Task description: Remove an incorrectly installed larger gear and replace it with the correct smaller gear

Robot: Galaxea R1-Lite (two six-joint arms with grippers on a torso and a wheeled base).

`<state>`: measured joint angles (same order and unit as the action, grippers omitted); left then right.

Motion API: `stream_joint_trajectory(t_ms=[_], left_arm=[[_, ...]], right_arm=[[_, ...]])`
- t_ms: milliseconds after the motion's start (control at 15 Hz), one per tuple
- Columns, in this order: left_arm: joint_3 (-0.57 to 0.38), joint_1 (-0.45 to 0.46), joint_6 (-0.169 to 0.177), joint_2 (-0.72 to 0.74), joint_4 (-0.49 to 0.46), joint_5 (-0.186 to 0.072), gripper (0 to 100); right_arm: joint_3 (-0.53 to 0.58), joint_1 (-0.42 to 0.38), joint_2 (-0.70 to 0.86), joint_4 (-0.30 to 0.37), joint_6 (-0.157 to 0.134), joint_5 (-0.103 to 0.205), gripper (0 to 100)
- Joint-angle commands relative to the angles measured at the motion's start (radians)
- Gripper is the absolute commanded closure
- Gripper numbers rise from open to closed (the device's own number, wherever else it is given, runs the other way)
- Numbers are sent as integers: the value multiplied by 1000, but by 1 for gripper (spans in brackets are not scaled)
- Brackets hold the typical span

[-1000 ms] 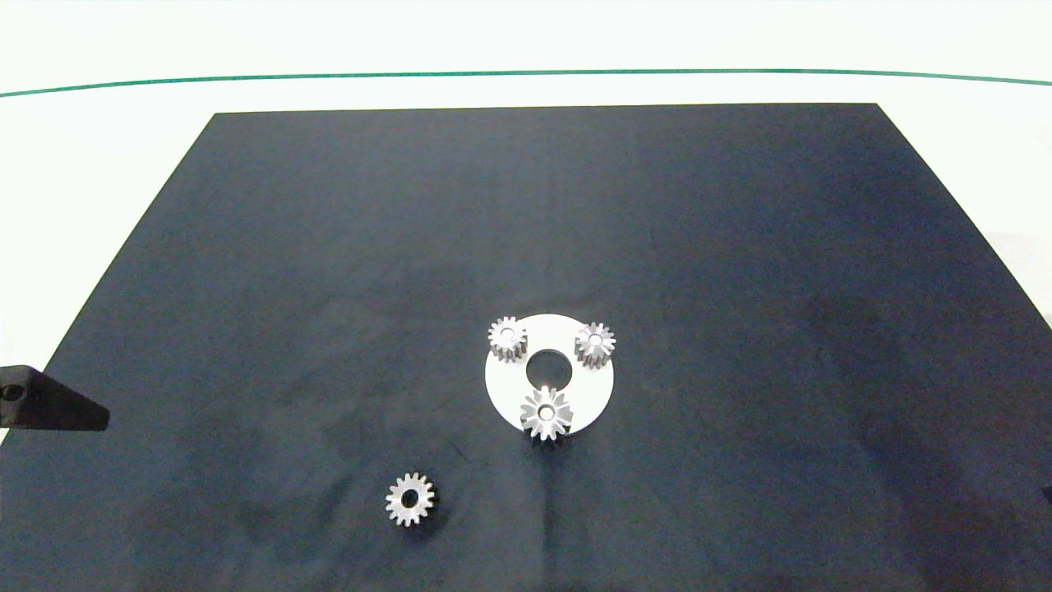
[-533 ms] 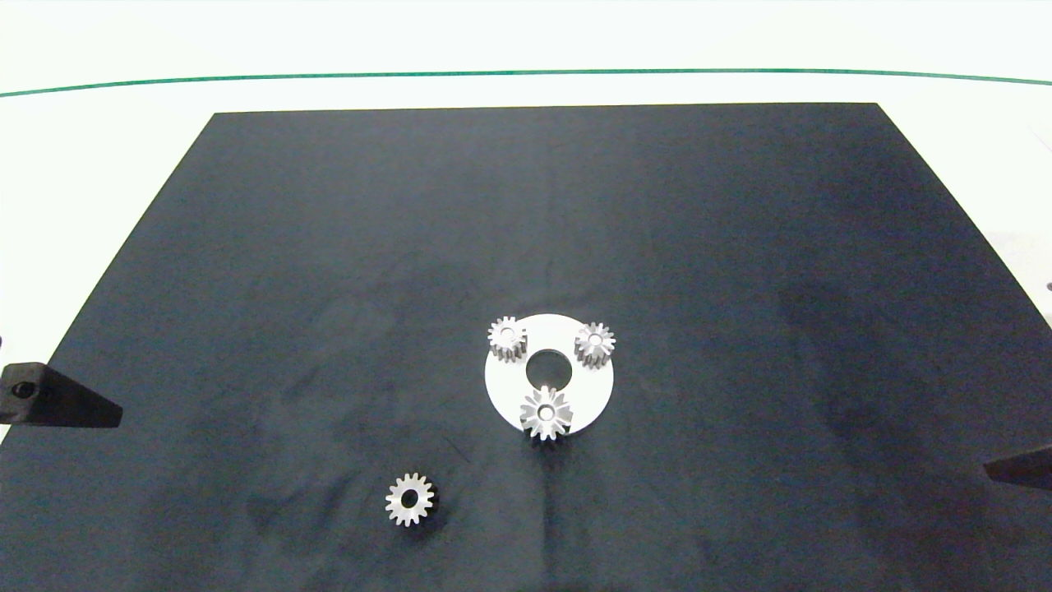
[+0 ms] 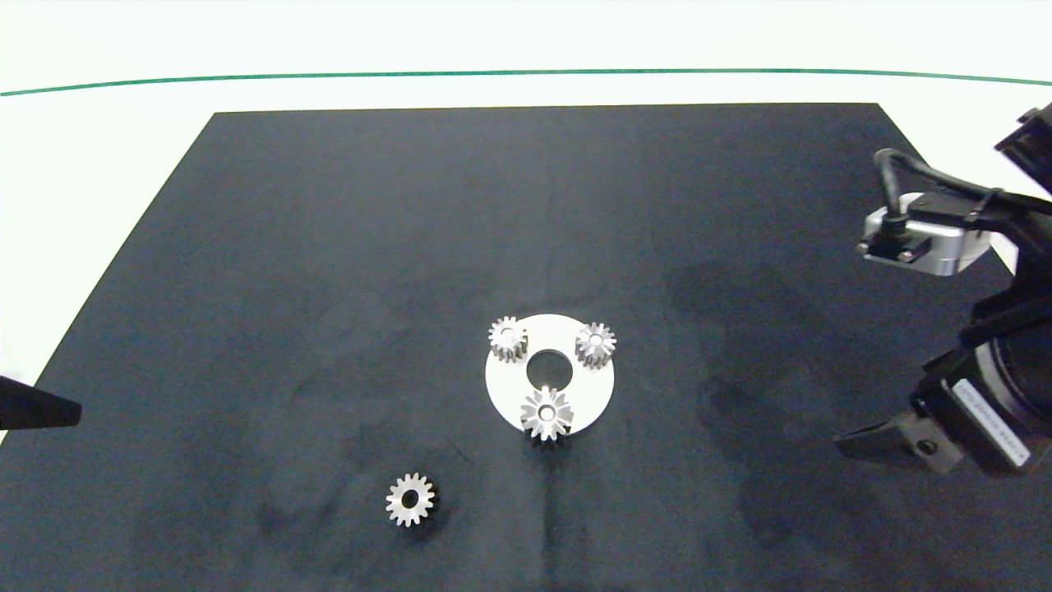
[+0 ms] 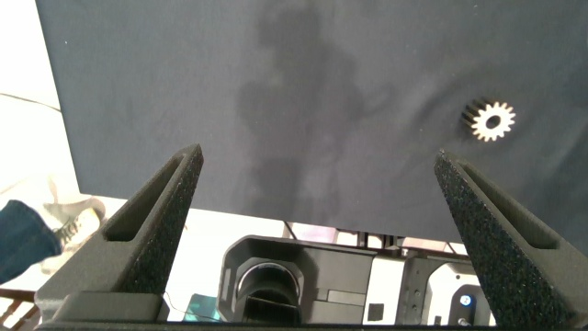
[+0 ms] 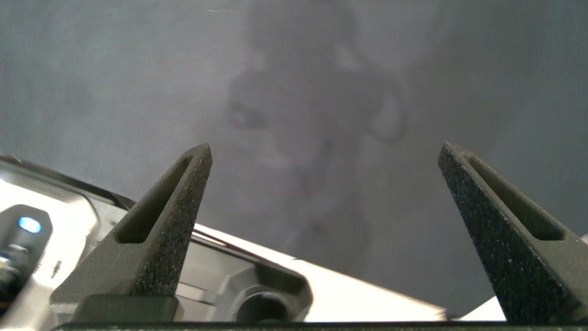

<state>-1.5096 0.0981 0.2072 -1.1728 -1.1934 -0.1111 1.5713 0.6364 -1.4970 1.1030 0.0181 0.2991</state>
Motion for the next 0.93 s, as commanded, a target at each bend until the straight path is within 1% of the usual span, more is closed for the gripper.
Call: stream_joint_trajectory(t_ms=[67,200,267,333,400,467,533,600,667,733,800,867,933], left_arm=[[2,22,1,27,-6,-1,0],[0,22,1,30,-6,-1,0],[0,22,1,35,-6,-1,0],[0,22,1,38,-6,-1,0],[0,22,1,38,-6,-1,0],[-1,22,1,39,-6,-1,0],[-1,22,1,42,-5,-1,0],[-1,22,1,44,-3,-1,0],[2,25,0,45,-5,-1,0],[5,38,1,45,-6,-1,0],[6,55,1,45,-6,-1,0],[6,55,1,48,-6,-1,0],[6,57,1,50,-6,-1,0]], right_arm=[[33,201,-131,14,-17,71,0],[75,217,-183,5,-118,63,0],[115,217,-216,-6,-150,55,0],[158,217,-255,-8,-162,52,0],[181,218,-278,-6,-168,52,0],[240,217,-330,-6,-207,48,0],[268,217,-356,-6,-233,37,0],[305,217,-384,-8,-262,-6,0],[335,217,-405,-9,-279,-46,0],[363,217,-430,-22,-290,-74,0],[380,215,-454,-40,-294,-77,0],[389,215,-468,-52,-311,-78,0],[391,215,-482,-61,-343,-77,0]])
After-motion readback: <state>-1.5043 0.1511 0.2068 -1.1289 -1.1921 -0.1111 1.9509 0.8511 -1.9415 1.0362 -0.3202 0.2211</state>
